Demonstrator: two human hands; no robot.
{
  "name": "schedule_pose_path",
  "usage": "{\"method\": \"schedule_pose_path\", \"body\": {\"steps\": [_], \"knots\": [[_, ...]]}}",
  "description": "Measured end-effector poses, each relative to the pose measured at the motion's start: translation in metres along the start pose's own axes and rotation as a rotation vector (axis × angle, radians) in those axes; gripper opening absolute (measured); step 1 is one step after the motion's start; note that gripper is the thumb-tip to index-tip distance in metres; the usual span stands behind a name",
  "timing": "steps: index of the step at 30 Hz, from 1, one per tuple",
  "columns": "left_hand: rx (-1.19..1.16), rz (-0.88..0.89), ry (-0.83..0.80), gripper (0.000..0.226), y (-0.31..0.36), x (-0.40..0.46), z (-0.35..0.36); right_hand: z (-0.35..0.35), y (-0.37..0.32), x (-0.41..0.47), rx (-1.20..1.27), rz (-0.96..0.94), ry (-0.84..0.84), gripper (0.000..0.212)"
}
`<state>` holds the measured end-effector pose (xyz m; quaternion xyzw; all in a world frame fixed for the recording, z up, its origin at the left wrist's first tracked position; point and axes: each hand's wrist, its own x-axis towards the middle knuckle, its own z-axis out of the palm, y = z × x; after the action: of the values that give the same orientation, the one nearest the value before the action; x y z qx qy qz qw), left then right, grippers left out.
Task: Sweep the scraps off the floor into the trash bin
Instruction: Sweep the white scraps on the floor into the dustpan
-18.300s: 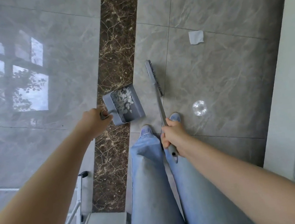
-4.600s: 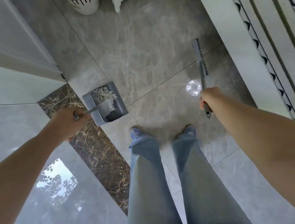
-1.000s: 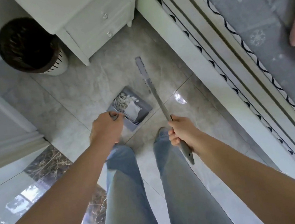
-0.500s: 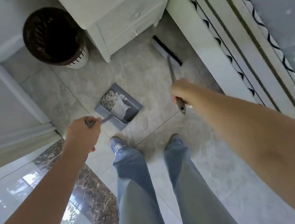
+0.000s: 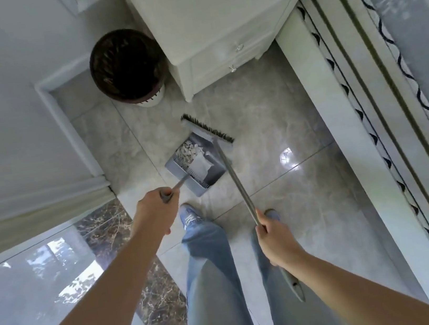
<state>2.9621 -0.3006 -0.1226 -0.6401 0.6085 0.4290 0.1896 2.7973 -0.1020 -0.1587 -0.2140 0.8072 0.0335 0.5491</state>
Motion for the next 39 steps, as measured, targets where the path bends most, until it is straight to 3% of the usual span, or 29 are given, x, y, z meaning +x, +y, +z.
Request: {"method": "schedule_pose_path", "body": {"steps": [5,9,12,15,21,27,34,39], "knots": [[-0.151,-0.034,0.071,0.041,-0.056,-0.012,-0.033,-0.039,-0.058,0.03,-0.103,-0.114,0.079,0.05],[-0.179,-0.125,0.075,0.039,-0.087,-0.006,-0.047,-0.036,-0.116,0.058,-0.13,-0.025,0.03,0.054],[-0.298,-0.174,0.119,0.039,-0.102,-0.006,-0.054,-0.007,-0.118,0.04,-0.061,0.063,-0.054,0.056],[-0.368,-0.227,0.149,0.038,-0.116,-0.012,-0.065,0.011,-0.105,0.017,-0.049,0.025,-0.084,0.052],[-0.436,-0.224,0.191,0.038,-0.149,-0.024,-0.085,0.014,-0.147,-0.001,-0.27,-0.19,-0.027,0.051],[-0.354,-0.239,0.168,0.038,-0.187,-0.025,-0.091,0.034,-0.235,0.078,-0.576,-0.267,0.038,0.061],[-0.232,-0.208,0.077,0.037,-0.22,-0.012,-0.11,0.053,-0.145,0.034,-0.587,-0.094,-0.055,0.06],[-0.209,-0.199,0.043,0.039,-0.228,0.0,-0.118,0.055,-0.097,-0.026,-0.215,-0.041,0.006,0.043]]}}
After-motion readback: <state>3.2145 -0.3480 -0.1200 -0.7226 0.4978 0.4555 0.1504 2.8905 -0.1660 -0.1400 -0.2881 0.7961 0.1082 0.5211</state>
